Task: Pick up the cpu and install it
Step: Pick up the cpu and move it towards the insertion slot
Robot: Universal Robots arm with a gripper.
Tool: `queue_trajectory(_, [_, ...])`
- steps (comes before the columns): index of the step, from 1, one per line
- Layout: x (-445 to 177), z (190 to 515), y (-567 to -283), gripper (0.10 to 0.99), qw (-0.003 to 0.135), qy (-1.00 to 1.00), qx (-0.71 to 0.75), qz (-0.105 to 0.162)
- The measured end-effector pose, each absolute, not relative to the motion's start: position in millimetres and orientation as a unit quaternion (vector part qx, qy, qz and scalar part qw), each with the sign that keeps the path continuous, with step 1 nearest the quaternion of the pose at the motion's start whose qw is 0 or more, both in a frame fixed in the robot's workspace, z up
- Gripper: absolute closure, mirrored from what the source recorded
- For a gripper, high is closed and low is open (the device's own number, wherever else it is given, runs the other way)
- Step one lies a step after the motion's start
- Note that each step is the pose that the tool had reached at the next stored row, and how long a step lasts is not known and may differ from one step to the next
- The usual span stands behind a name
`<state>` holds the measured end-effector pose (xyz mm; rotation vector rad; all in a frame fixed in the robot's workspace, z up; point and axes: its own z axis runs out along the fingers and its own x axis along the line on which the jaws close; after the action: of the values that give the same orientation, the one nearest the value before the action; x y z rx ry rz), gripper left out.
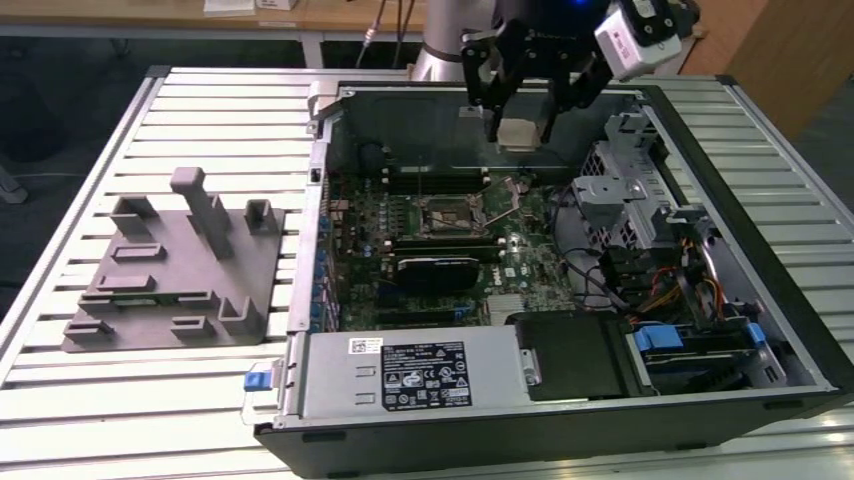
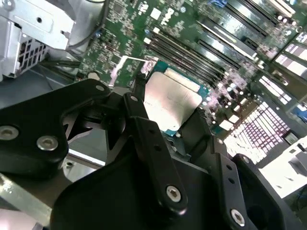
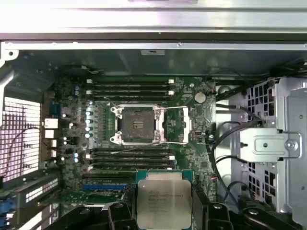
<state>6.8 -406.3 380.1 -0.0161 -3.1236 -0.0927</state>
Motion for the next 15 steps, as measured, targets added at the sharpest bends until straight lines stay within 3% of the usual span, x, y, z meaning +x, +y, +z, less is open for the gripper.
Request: queue_trajectory(15, [11, 353, -406, 0.545, 0.011, -1.0, -0.001, -0.03])
